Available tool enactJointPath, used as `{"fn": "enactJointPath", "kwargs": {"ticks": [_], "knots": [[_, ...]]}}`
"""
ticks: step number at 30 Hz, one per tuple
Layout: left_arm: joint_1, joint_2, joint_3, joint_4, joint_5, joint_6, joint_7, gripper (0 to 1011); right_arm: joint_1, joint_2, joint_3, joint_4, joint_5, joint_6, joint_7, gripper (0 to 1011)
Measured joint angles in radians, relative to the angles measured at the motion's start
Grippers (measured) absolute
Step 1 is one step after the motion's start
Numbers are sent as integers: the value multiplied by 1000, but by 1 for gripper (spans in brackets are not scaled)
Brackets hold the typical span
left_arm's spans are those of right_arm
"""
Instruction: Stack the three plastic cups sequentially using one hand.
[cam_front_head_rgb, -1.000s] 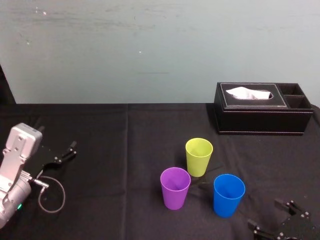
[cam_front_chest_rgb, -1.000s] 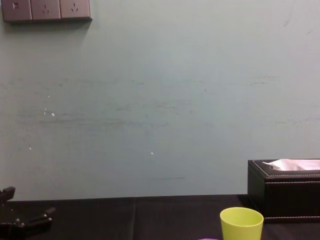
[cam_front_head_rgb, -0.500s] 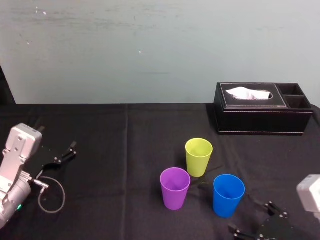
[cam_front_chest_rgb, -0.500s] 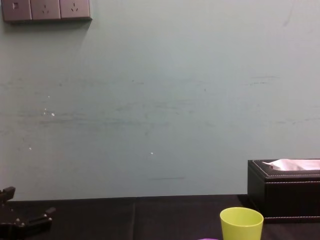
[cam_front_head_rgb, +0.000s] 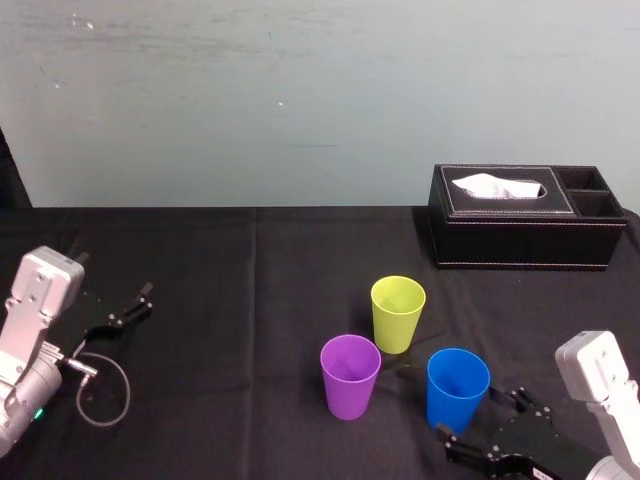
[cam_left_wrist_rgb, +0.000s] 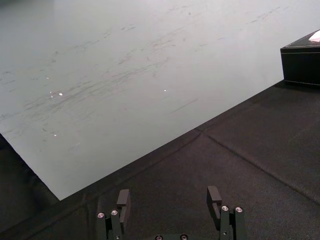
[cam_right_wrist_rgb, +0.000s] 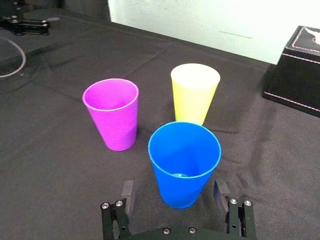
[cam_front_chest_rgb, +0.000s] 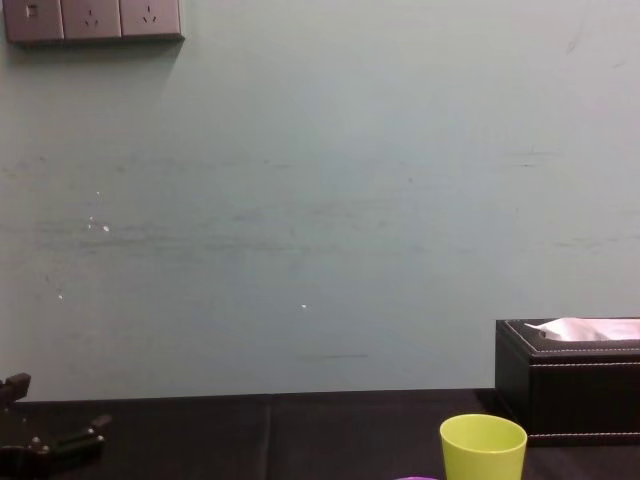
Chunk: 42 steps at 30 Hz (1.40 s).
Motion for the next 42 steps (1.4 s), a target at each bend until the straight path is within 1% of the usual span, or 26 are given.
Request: {"fn": "enactJointPath", "kwargs": {"ticks": [7,10,12,14,15,24,38,42], "knots": [[0,0,0,0,0,0,0,1000,21,-43,2,28,-15,12,-8,1004],[0,0,0,0,0,0,0,1000,37,-71,1,51,-25,14,-11,1004],[0,0,0,0,0,0,0,1000,41,-76,0,55,-27,14,-12,1004],[0,0,0,0,0,0,0,1000,54,-96,-2,72,-39,13,-14,1004],[0,0,0,0,0,0,0,1000,54,-96,-2,72,-39,13,-14,1004],[0,0,0,0,0,0,0,1000,77,-143,-7,107,-68,5,-10,1004],[0,0,0,0,0,0,0,1000,82,-188,9,127,-97,0,4,1004],[0,0,0,0,0,0,0,1000,83,-192,10,130,-99,-2,8,1004]]}}
